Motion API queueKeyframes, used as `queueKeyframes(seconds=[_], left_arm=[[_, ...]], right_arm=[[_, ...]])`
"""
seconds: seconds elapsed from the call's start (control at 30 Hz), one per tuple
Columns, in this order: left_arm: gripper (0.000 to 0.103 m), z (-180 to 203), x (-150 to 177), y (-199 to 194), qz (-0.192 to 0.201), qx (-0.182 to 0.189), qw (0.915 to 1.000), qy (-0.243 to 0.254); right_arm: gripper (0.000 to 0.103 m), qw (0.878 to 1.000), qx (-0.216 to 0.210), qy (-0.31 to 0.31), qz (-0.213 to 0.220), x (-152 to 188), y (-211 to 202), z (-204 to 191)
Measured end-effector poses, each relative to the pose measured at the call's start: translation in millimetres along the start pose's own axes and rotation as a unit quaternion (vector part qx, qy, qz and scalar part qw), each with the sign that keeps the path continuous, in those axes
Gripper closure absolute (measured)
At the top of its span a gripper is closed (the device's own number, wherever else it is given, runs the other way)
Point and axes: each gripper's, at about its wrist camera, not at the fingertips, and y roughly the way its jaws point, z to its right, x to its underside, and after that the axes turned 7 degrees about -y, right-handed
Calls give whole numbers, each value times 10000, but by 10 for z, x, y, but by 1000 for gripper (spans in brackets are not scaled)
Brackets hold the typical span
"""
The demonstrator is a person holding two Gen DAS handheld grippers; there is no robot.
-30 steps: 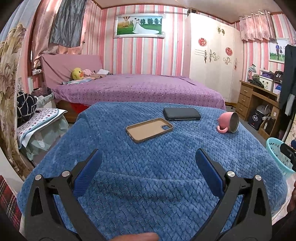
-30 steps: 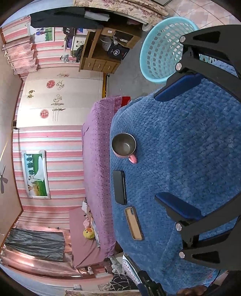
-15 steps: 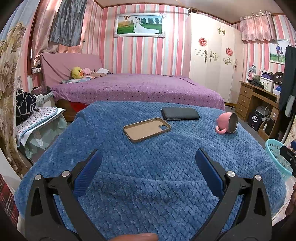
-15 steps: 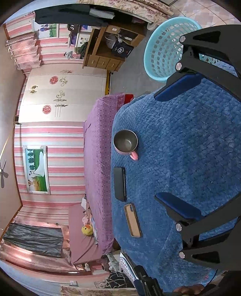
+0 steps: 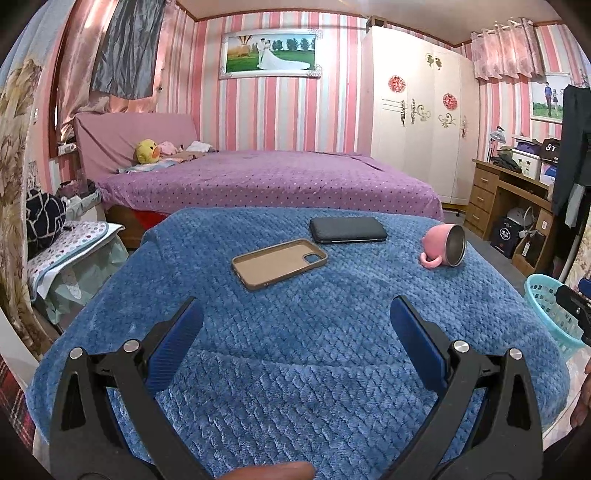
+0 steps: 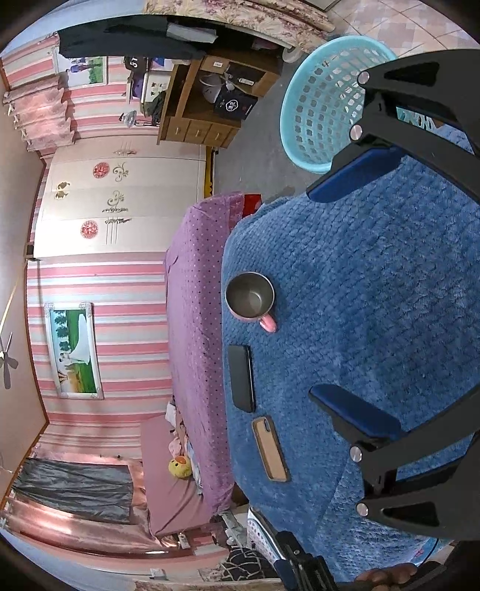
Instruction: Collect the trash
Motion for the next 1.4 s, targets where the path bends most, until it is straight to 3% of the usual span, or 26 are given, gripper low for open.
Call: queueKeyframes(seconds=[0.2,0.43,0.8,0.93,1.4], left_arm=[[5,-26,-20,-100,36,5,10000,-75],[5,-53,-76,-97,17,103,9986,-509],[5,7,-29,-352,286,-197,9994,58],[5,-33,-1,-301,276,-140,9995,-59],[5,-93,37,-192,36,-503,9987,-54]], right_arm=[[7,9999,-10,129,13,7,-63,101],[5,9999,-73,-80,134,-3,-115,82],[5,9992,-223,-323,-36,-16,11,81],[5,9986,-257,-449,-74,-14,32,25],[5,9990,-298,-344,-46,-12,-34,30]])
